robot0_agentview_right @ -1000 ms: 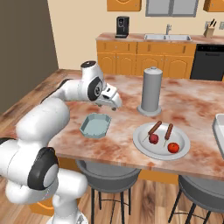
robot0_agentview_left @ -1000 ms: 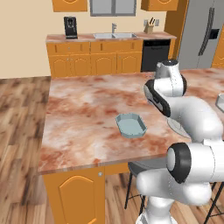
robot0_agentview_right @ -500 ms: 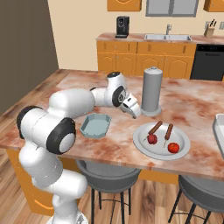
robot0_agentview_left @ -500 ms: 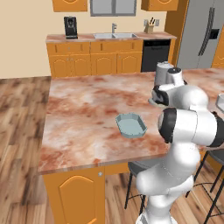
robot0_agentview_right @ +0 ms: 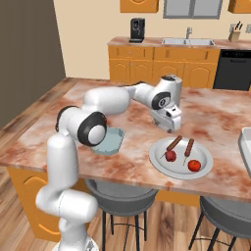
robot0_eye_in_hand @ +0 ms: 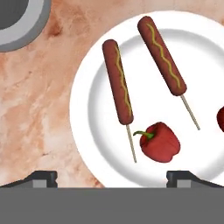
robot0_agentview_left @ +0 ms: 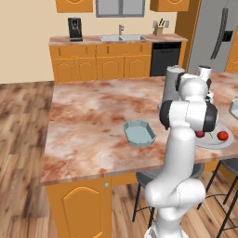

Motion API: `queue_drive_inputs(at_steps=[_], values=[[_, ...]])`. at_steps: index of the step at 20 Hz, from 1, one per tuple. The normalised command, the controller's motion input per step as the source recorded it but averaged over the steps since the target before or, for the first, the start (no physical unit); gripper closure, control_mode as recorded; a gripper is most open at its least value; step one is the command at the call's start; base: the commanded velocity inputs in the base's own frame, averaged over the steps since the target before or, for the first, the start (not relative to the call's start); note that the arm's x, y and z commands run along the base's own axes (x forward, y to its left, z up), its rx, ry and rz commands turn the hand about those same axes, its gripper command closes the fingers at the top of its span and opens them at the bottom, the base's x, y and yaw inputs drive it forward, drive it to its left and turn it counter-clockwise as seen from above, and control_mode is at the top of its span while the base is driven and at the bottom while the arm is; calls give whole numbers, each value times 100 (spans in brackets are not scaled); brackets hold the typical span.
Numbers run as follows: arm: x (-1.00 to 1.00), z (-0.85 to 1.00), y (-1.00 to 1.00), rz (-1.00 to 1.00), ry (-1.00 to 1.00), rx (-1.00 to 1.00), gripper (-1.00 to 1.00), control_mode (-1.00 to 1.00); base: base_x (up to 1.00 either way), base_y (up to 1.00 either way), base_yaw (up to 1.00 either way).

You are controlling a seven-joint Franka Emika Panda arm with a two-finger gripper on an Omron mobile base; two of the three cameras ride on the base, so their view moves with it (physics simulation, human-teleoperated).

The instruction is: Place one cooked food and one vegetable from the large plate to each tupperware container.

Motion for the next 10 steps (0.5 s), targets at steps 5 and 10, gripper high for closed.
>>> queue_drive_inputs(at_steps=[5, 10], values=[[-20, -41, -18, -2, 2, -1, -100, -100, 0, 0, 0], [-17, -84, -7, 10, -12, 0, -100, -100, 0, 0, 0]])
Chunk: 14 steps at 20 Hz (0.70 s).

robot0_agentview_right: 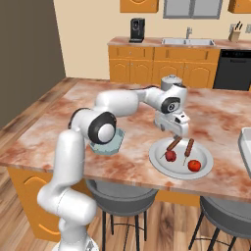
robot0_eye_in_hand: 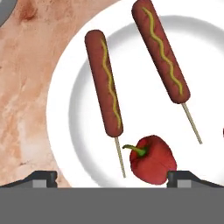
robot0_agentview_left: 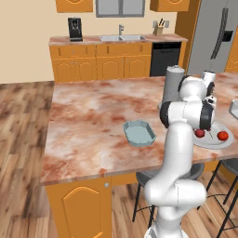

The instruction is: Place one cooked food and one vegetable from the large plate to each tupperware container.

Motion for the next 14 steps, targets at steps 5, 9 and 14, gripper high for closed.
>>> queue_drive_inputs(at_steps=[5, 9, 14], values=[[-6, -60, 0, 21, -22, -13, -100, -100, 0, 0, 0], [14, -26, 0, 17, -6, -17, -100, -100, 0, 0, 0], [7, -15, 2, 3, 0, -2, -100, -100, 0, 0, 0]])
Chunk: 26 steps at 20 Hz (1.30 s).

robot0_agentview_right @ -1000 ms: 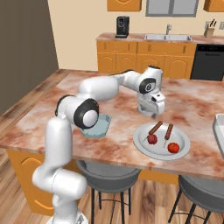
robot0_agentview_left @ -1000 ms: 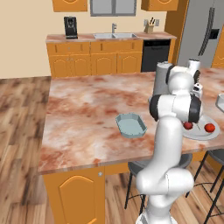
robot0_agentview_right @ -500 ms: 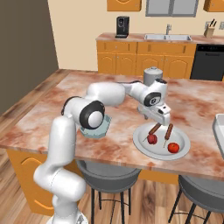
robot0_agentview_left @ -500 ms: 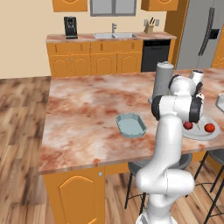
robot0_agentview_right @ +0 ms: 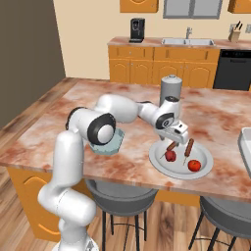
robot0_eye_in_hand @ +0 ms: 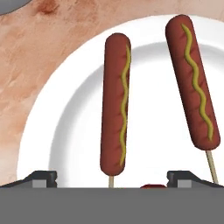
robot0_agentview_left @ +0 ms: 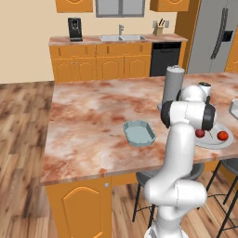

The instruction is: Place one cooked food and one vegetable from the large plate to each tupperware container.

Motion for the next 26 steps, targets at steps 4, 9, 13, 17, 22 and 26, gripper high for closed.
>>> queue_drive_inputs(at_steps=[4, 9, 13, 17, 22, 26], values=[[6, -24, -6, 0, 0, -1, -100, -100, 0, 0, 0], [26, -2, -10, 4, 0, 0, -100, -100, 0, 0, 0], [22, -1, -16, 4, 0, 0, -100, -100, 0, 0, 0], [0, -7, -2, 0, 0, 0, -100, -100, 0, 0, 0], [0, -14, -3, 0, 0, 1, -100, -100, 0, 0, 0], [0, -29, 0, 0, 1, 4, -100, -100, 0, 0, 0]])
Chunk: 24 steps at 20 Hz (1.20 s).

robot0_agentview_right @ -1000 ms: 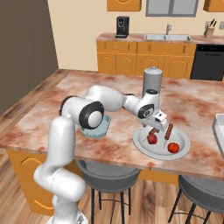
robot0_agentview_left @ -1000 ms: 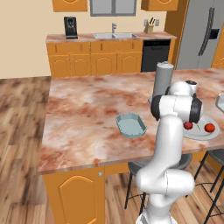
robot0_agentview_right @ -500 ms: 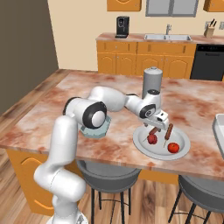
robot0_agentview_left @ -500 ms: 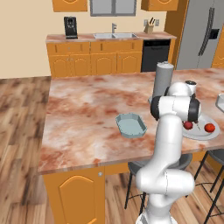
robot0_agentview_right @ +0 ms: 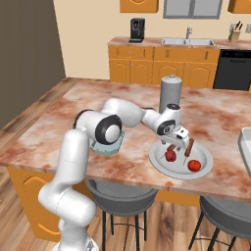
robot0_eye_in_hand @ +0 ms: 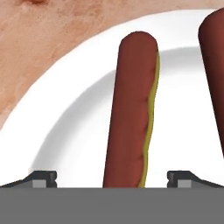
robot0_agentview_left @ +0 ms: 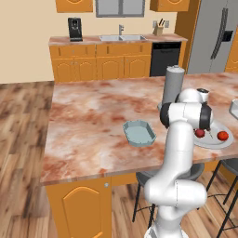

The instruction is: Place one cooked food and one vegetable from the large plate to each tupperware container.

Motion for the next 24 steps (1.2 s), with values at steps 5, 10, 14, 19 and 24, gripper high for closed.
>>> queue_drive_inputs(at_steps=[5, 10, 14, 19, 24], values=[[0, -29, 0, 0, 1, 4, -100, -100, 0, 0, 0], [0, -14, 0, 1, 0, 1, 100, -100, 0, 0, 0], [0, -1, 0, 0, 0, 0, 100, -100, 0, 0, 0], [-3, 15, 1, 0, 0, 0, 100, -100, 0, 0, 0], [-50, 93, 43, 14, 0, 0, 100, -100, 0, 0, 0]])
